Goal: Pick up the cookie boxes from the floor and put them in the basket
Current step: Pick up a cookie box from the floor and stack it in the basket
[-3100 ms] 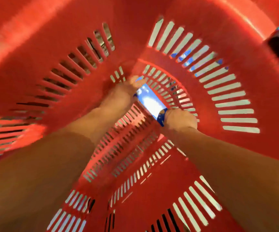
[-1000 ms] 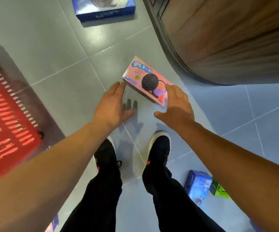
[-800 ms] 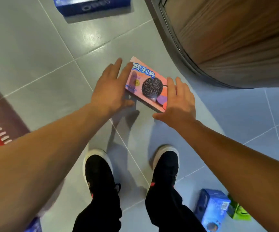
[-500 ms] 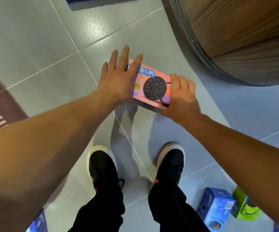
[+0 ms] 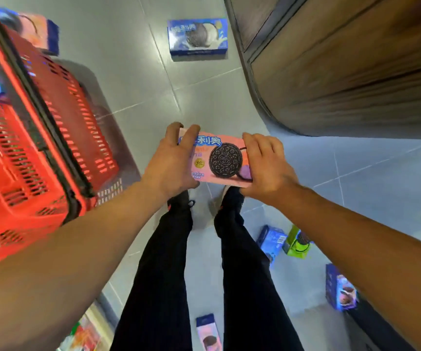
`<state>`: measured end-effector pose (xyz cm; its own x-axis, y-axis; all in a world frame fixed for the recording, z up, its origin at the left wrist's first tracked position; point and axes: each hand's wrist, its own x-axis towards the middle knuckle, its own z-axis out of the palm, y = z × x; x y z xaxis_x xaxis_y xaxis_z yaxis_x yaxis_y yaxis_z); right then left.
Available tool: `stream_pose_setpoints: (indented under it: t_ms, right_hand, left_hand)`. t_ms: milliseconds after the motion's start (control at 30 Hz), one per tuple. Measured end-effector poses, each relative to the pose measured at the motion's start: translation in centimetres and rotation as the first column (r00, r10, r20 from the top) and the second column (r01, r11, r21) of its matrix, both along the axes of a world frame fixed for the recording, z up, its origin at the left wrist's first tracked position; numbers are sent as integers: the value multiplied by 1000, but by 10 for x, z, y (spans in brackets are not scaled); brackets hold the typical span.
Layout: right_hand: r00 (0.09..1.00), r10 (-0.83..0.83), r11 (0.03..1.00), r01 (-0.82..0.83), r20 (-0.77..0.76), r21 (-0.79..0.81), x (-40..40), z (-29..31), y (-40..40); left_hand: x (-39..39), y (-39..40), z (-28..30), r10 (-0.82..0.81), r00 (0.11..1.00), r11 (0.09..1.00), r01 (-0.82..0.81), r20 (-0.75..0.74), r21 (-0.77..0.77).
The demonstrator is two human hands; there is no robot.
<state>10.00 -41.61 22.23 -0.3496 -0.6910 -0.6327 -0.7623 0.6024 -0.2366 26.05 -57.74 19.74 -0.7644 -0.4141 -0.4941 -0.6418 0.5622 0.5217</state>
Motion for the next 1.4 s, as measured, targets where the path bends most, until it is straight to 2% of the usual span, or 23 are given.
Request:
stream_pose_setpoints:
  t_ms: [100,167,200,333,400,467,567,633,733,767,800,867,900,933,1000,1067,1133,1233,1333,1400]
  right_hand:
    - [999,51,999,-51,18,19,12,92,-4]
    - [991,132,990,-129,38,-56,29,171,-11]
    - [988,149,986,-145,43,-79,30,182,-11]
    - [985,83,970,-45,151,-239,46,254,-22]
    - [971,-70,932,145,228,-331,52,288,-35]
    - [885,-308,828,430,349,-360,59,318,-47]
    - [661,-482,725,670,575,-161,72,346,-64]
    - [563,-475,707,702,676,-87,77,356,-73]
    - [562,-356,724,671,747,-160,83,376,-79]
    - [553,-322,723,668,769,-178,85,381,-82]
    - [552,-290,726,659,782,-196,88,386,-85]
    - [550,-214,746,626,807,-228,95,395,-92]
    - [535,-179,759,609,825,-231,100,400,-98]
    - [517,-150,772,594,843,-226,106,405,-105]
    - [489,-116,793,570,864,-216,115,410,-118]
    - [490,-72,831,511,869,-219,126,412,-135]
    - [521,-49,864,450,852,-225,136,410,-155]
    - [574,12,901,350,819,-258,147,403,-185]
    - [643,106,927,213,758,-310,152,389,-215]
    - [695,148,939,124,703,-320,154,382,-237]
  left_hand:
    - [23,5,91,35,999,999,-34,17,-10]
    - [49,1,177,83,997,996,-82,9,-46]
    - [54,1,190,72,997,996,-71,3,-59]
    - [87,1,271,104,994,982,-110,-45,-151]
    - [105,3,307,180,979,961,-196,-100,-195]
    - [122,10,338,292,944,921,-321,-154,-223]
    - [141,29,376,438,868,831,-490,-234,-264]
    - [149,40,393,502,823,791,-561,-264,-244]
    - [166,56,410,600,732,746,-658,-323,-105]
    - [171,62,414,667,654,699,-715,-357,-3]
    - [175,67,419,762,513,599,-790,-395,129]
    - [180,68,426,894,149,334,-851,-423,406]
    - [184,67,430,916,-6,214,-839,-401,500]
    - [189,63,431,928,-115,117,-812,-355,571]
    - [198,53,432,945,-224,-9,-744,-237,668]
    - [210,45,428,943,-278,-82,-724,-182,685]
    - [218,36,425,933,-303,-104,-743,-193,661]
    - [232,17,415,924,-277,-83,-818,-264,569]
    - [251,-10,405,935,-192,-20,-868,-298,496]
    - [266,-35,399,944,-95,53,-903,-316,427]
